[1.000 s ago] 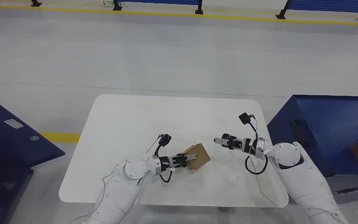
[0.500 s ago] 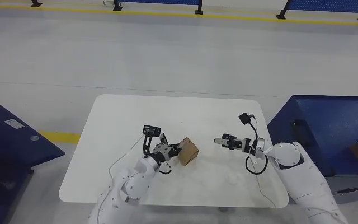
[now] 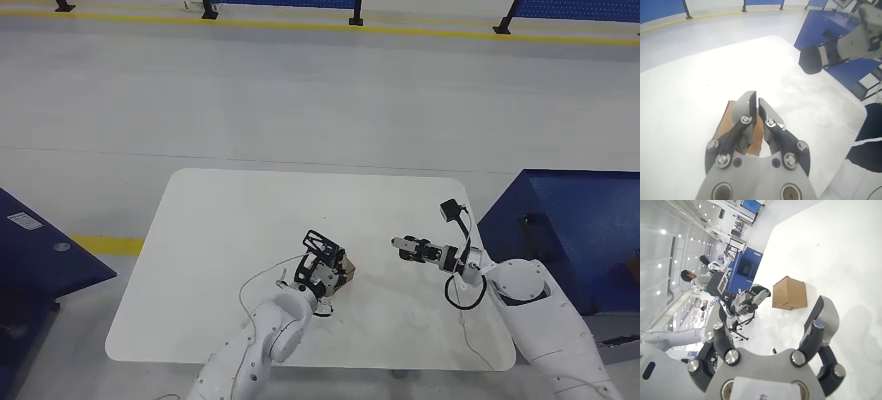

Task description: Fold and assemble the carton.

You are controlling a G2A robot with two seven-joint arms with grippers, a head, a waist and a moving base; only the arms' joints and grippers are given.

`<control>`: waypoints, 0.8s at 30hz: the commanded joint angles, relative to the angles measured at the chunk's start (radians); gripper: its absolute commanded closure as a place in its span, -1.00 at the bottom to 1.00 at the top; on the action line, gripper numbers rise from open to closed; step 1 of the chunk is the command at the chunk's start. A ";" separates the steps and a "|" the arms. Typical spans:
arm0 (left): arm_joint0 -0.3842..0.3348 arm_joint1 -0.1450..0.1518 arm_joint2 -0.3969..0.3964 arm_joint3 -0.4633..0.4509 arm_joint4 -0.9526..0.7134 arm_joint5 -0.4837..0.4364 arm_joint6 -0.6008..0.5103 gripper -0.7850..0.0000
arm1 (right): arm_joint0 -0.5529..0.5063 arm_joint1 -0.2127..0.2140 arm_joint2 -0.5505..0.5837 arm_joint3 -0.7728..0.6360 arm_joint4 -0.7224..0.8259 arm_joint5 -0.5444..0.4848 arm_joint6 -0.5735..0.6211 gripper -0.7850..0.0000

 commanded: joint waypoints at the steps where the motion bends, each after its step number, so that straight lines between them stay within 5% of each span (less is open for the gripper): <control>1: -0.003 -0.002 -0.001 0.009 -0.004 -0.001 -0.002 1.00 | 0.000 0.000 0.000 0.000 0.000 0.000 0.000 -1.00; 14: -0.032 -0.019 0.017 0.085 0.005 0.041 -0.038 1.00 | 0.000 0.000 0.000 0.000 0.000 0.000 0.000 -1.00; 24: -0.017 -0.021 0.002 0.054 -0.007 0.029 -0.039 1.00 | 0.000 0.000 0.000 0.000 0.000 0.000 0.000 -1.00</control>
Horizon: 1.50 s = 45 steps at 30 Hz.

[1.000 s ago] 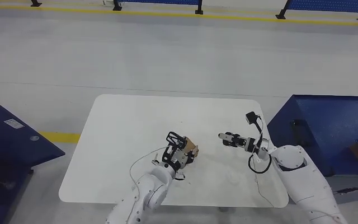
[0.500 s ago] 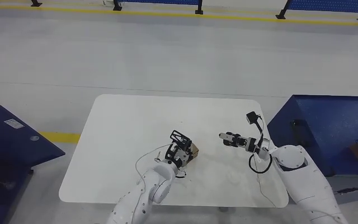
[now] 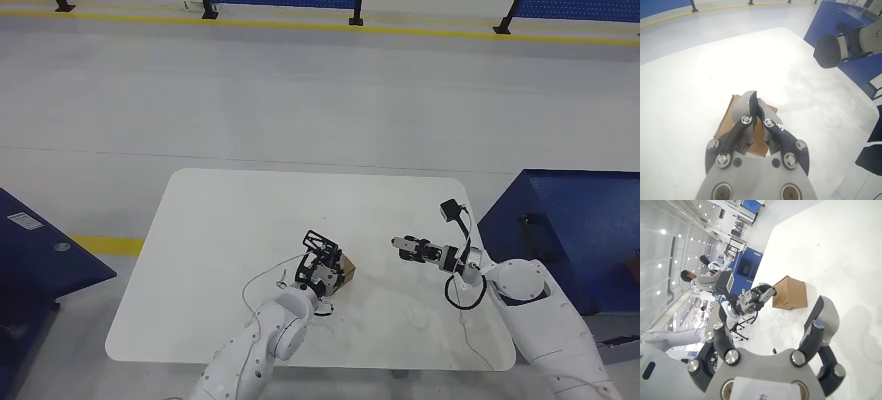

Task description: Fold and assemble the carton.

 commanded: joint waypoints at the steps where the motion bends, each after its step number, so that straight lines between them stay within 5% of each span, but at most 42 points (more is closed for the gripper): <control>1: -0.006 -0.002 0.004 0.017 0.003 0.001 -0.018 1.00 | 0.000 0.000 0.000 0.000 0.000 0.000 0.000 -1.00; 45: -0.002 -0.035 0.006 0.042 -0.012 0.034 0.023 1.00 | 0.000 0.000 0.000 0.000 0.000 0.000 0.000 -1.00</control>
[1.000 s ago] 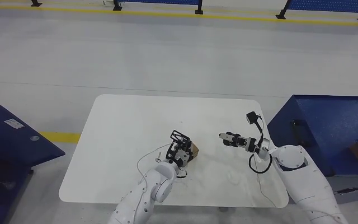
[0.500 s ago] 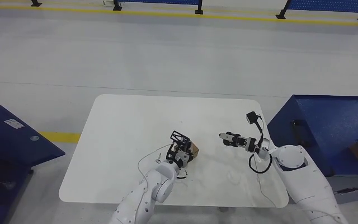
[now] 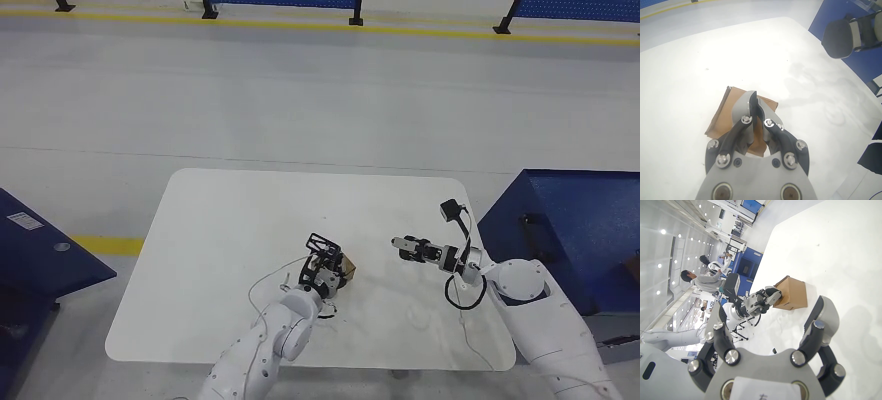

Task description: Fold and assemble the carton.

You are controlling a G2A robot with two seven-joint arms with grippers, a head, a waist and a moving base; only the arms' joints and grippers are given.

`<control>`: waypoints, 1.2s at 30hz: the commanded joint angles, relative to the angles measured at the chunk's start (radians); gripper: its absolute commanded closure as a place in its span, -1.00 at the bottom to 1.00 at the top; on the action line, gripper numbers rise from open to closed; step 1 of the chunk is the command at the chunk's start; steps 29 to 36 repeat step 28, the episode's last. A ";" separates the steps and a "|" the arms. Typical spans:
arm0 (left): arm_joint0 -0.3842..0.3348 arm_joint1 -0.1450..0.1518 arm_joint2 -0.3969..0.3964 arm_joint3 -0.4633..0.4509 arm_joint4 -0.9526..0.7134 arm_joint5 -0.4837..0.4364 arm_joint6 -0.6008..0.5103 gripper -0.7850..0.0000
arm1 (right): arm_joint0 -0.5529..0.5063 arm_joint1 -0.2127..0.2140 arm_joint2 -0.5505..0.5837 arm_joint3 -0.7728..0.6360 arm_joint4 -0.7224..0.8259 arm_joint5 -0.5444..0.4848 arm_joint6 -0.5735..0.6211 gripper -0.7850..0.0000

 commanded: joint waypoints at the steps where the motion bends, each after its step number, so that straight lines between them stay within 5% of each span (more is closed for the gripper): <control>1: 0.005 0.000 -0.001 -0.015 0.000 -0.003 0.020 1.00 | 0.000 0.000 0.000 0.000 0.000 0.000 0.000 -1.00; 12: -0.003 -0.013 0.010 0.010 0.001 0.037 -0.004 1.00 | 0.000 0.000 0.000 0.000 0.000 0.000 0.000 -1.00; 18: 0.084 -0.002 -0.035 -0.146 0.040 0.098 0.137 1.00 | 0.000 0.000 0.000 0.000 0.000 0.000 0.000 -1.00; 19: 0.108 0.002 -0.048 -0.177 0.045 0.101 0.155 0.51 | 0.000 0.000 0.000 0.000 0.000 0.000 0.000 -1.00; 20: 0.132 0.006 -0.063 -0.207 0.052 0.111 0.171 -0.81 | 0.000 0.000 0.000 0.000 0.000 0.000 0.000 -1.00; 21: 0.154 0.010 -0.074 -0.241 0.056 0.117 0.189 -1.00 | 0.000 0.000 0.000 0.000 0.000 0.000 0.000 -1.00; 23: 0.179 0.013 -0.085 -0.269 0.057 0.119 0.208 -1.00 | 0.000 0.000 0.000 0.000 0.000 0.000 0.000 -1.00; 24: 0.172 0.012 -0.083 -0.262 0.057 0.119 0.203 0.89 | 0.000 0.000 0.000 0.000 0.000 0.000 0.000 -1.00; 28: 0.180 0.013 -0.085 -0.269 0.057 0.119 0.208 0.18 | 0.000 0.000 0.000 0.000 0.000 0.000 0.000 -1.00; 36: 0.180 0.013 -0.085 -0.269 0.057 0.119 0.208 0.18 | 0.000 0.000 0.000 0.000 0.000 0.000 0.000 -1.00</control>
